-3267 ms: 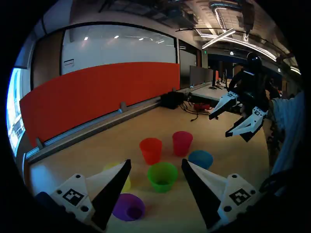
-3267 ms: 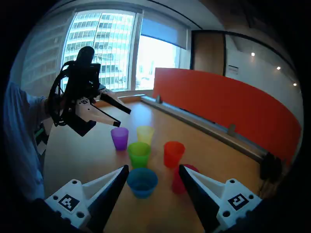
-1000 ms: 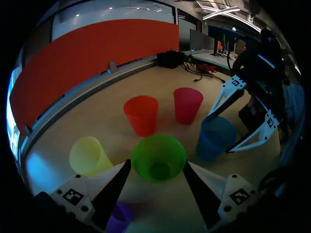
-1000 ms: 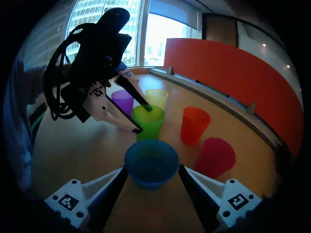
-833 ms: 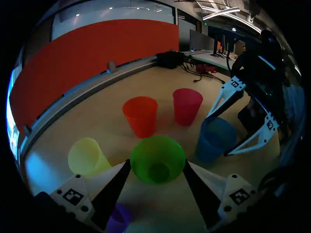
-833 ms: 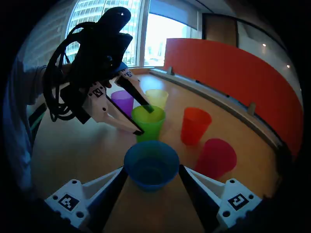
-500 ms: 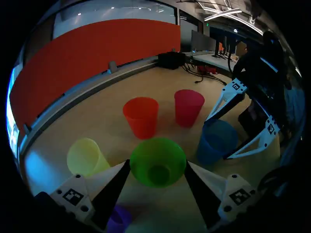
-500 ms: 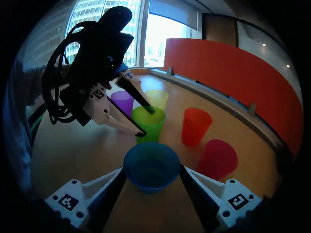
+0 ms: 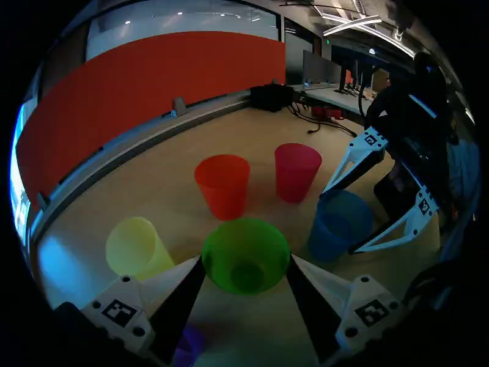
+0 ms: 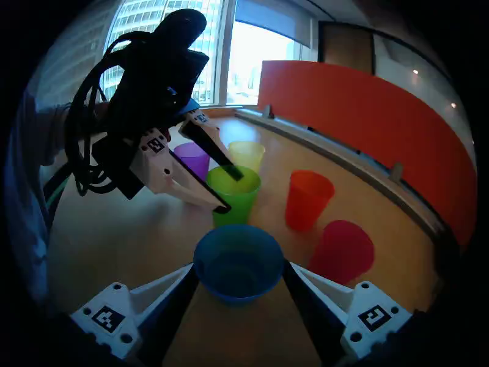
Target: Pour water
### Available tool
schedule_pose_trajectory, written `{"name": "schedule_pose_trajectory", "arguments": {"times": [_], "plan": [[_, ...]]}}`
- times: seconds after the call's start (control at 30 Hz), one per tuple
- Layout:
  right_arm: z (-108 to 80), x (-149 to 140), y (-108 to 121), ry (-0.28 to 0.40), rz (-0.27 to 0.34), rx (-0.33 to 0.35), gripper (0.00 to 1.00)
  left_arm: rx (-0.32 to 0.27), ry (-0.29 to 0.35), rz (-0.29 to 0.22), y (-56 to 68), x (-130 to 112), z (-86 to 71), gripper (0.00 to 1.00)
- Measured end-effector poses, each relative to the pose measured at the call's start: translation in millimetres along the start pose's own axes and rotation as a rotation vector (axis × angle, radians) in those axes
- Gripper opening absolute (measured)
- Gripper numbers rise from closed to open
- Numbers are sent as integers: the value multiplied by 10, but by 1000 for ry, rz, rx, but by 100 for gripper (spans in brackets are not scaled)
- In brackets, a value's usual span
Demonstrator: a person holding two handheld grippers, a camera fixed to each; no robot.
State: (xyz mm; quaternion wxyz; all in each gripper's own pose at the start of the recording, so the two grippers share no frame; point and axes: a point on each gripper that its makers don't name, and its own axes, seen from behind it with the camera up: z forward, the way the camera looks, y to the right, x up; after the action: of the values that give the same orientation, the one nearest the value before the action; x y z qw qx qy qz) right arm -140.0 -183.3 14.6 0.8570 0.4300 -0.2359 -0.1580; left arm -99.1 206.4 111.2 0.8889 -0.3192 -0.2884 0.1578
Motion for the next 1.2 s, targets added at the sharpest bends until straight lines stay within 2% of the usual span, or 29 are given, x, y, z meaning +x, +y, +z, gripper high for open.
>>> {"name": "schedule_pose_trajectory", "arguments": {"times": [0.07,0.13,0.6,0.83,1.2], "plan": [[2,5,-20,2,-2,5,92,0,2,-2,0,3,-11,88],[2,8,-30,4,-1,5,91,0,6,-5,2,8,-23,88],[-69,128,-87,33,16,-2,91,4,51,-8,27,62,-216,88],[-173,318,-78,70,18,-26,91,18,94,-9,24,151,-404,88],[-432,698,-55,153,32,-76,90,48,189,-2,17,377,-793,88]]}}
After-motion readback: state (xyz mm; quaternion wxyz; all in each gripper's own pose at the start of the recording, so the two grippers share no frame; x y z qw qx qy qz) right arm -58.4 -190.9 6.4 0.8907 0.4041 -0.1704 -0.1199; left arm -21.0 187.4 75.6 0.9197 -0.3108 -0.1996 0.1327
